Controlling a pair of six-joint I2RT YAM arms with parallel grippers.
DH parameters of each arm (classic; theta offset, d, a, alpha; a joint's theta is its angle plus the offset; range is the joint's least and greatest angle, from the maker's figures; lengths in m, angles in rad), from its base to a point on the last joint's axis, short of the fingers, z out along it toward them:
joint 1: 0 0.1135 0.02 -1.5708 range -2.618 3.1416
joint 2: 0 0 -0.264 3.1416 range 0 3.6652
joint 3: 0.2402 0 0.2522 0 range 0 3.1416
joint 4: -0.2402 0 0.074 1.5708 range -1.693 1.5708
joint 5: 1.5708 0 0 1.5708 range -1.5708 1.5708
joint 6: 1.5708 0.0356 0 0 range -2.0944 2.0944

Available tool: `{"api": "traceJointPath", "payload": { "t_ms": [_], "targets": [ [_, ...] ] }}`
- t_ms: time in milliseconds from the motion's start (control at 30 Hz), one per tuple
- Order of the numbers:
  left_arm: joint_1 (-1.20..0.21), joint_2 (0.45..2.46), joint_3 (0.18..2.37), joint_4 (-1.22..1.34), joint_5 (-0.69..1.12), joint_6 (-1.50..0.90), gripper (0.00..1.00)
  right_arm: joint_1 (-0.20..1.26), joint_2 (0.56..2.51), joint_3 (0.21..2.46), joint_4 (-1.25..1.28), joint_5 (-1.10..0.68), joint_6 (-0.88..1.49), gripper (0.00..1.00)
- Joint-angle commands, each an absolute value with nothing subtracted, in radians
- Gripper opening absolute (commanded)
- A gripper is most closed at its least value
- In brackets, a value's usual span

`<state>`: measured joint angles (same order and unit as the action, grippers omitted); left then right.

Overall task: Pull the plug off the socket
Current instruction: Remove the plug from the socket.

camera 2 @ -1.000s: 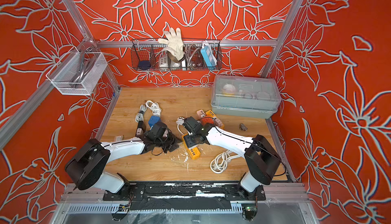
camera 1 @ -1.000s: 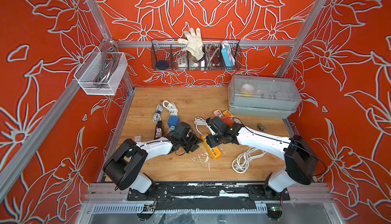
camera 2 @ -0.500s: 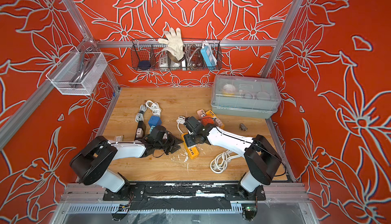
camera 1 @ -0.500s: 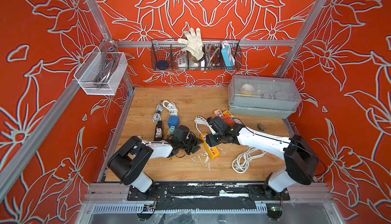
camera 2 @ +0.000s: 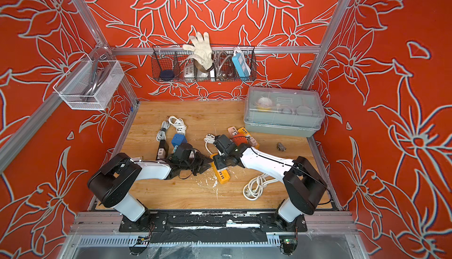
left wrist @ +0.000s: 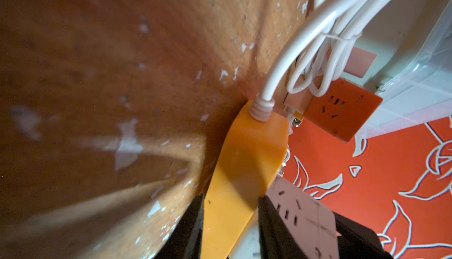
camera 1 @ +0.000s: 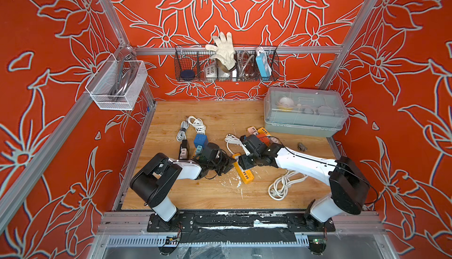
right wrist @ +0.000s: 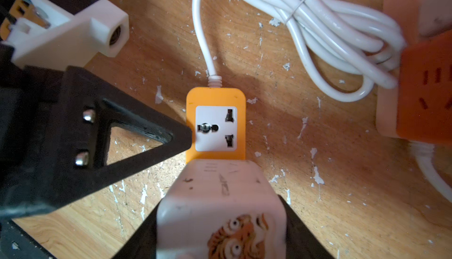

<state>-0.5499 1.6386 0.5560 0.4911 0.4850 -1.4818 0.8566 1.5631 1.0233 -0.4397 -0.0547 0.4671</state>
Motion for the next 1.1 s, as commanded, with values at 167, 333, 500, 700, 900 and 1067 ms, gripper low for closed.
{"api": "traceJointPath", "payload": {
  "t_ms": [167,333,500,700,900,1067],
  "targets": [
    [-0.581,1.701,0.579,0.397,0.523,-1.49,0.38,0.874,1.643,1.097,-0.487,-0.098,0.477,0.43],
    [-0.581,1.694,0.583,0.391,0.516,-1.492,0.38,0.874,1.653,1.121,-0.514,-0.087,0.455,0.43],
    [-0.581,1.72,0.626,0.203,0.503,-1.455,0.37,0.876,1.615,1.14,-0.523,-0.073,0.436,0.43],
    [-0.568,1.75,0.582,0.135,0.473,-1.465,0.32,0.819,1.577,1.241,-0.604,-0.067,0.436,0.42],
    [-0.559,1.77,0.582,0.127,0.473,-1.46,0.32,0.81,1.557,1.237,-0.655,-0.048,0.444,0.41],
    [-0.554,1.775,0.605,0.108,0.473,-1.438,0.31,0.892,1.494,1.08,-0.601,-0.015,0.479,0.41]
  ]
}}
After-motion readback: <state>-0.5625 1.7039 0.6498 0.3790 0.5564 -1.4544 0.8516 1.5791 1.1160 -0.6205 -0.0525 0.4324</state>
